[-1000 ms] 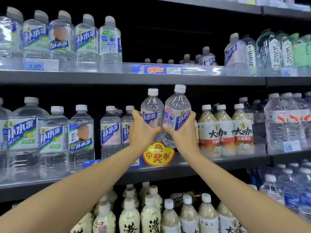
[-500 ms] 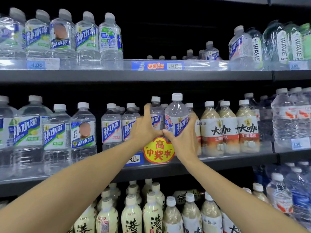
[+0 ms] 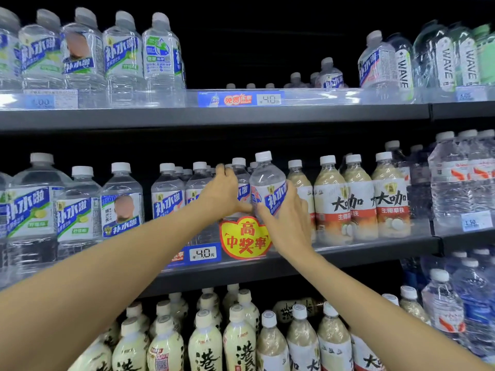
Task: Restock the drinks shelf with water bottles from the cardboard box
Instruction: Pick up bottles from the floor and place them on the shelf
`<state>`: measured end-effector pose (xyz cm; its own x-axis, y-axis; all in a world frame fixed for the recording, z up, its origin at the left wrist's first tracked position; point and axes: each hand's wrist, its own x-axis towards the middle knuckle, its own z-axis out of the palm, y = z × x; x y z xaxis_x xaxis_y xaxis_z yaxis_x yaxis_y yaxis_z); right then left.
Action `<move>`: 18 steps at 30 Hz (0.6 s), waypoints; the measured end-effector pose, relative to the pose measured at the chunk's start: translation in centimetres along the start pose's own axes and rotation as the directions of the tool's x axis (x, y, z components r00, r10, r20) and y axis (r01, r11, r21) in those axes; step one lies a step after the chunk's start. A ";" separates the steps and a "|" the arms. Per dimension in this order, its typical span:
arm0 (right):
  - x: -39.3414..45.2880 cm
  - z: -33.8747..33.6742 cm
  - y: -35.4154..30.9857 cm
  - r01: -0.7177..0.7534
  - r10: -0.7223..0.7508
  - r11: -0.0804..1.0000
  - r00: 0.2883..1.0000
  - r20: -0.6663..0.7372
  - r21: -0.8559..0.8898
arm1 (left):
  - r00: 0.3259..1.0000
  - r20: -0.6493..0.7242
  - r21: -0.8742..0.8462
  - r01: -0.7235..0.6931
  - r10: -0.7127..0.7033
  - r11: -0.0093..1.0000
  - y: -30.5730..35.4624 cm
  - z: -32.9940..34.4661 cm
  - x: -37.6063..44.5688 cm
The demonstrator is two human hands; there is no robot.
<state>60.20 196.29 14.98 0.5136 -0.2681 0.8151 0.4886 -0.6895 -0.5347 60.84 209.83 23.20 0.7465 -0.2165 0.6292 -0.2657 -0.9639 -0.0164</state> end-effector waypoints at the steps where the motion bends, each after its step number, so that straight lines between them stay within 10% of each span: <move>1: 0.2 -0.1 0.0 0.026 -0.026 1.000 1.000 0.002 -0.007 | 1.000 0.019 0.016 -0.003 0.003 1.000 0.0 -0.4 0.1; 18: 3.5 -1.3 -0.8 0.382 -0.232 0.837 0.896 0.379 -0.391 | 0.989 -0.044 0.373 -0.116 0.142 0.920 -2.1 -1.6 1.1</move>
<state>60.68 195.06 18.58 0.6141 0.1745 0.7697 0.3295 -0.9429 -0.0492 61.25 211.83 25.17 0.6736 -0.3443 0.6541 -0.1032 -0.9200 -0.3780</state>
